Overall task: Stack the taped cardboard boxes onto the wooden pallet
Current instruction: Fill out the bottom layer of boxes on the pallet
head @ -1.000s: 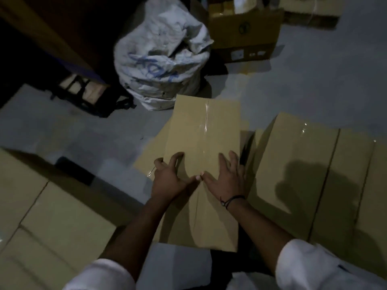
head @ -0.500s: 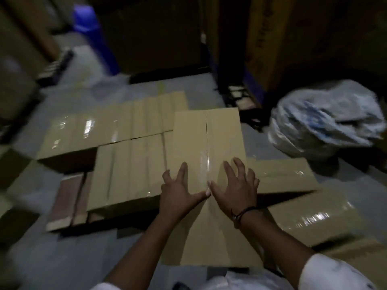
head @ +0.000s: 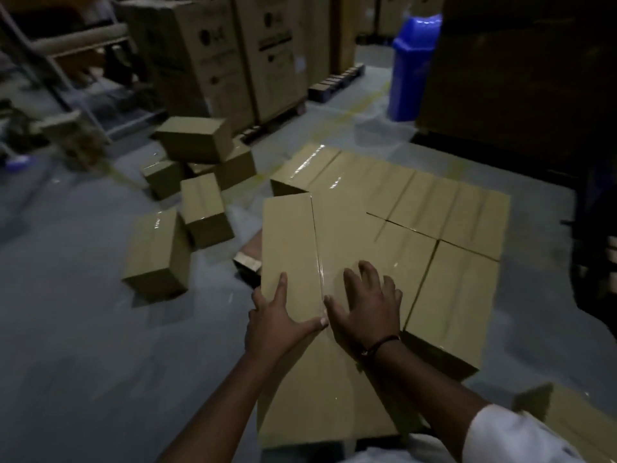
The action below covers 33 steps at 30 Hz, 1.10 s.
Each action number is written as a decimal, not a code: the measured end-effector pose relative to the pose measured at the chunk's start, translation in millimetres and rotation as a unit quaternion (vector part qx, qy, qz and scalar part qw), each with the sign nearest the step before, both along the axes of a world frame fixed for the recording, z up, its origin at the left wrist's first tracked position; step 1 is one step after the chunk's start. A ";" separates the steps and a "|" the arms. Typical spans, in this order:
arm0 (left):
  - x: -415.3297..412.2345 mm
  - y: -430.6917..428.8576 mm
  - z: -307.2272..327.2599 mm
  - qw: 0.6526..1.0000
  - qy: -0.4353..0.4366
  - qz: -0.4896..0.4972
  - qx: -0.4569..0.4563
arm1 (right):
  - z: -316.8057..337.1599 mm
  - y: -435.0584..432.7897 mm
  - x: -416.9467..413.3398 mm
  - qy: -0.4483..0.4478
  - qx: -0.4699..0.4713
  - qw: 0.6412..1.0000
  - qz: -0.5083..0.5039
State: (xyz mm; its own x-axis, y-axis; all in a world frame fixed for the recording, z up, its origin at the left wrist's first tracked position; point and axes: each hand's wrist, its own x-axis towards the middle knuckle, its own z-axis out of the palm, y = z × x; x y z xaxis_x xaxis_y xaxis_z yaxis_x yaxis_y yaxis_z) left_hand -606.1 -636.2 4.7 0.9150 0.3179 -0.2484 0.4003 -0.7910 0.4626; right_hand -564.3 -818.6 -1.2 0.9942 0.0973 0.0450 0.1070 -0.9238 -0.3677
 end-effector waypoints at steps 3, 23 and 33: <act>14.6 27.3 -5.2 0.999 0.007 0.046 -0.005 | -9.4 28.8 26.4 0.009 -0.001 0.999 0.047; 208.1 134.3 1.2 0.983 0.002 0.182 0.013 | -33.8 148.1 252.4 0.045 0.053 0.981 0.180; 285.0 257.7 -25.7 0.992 0.018 0.121 -0.014 | -52.3 262.9 313.3 0.052 0.036 0.991 0.118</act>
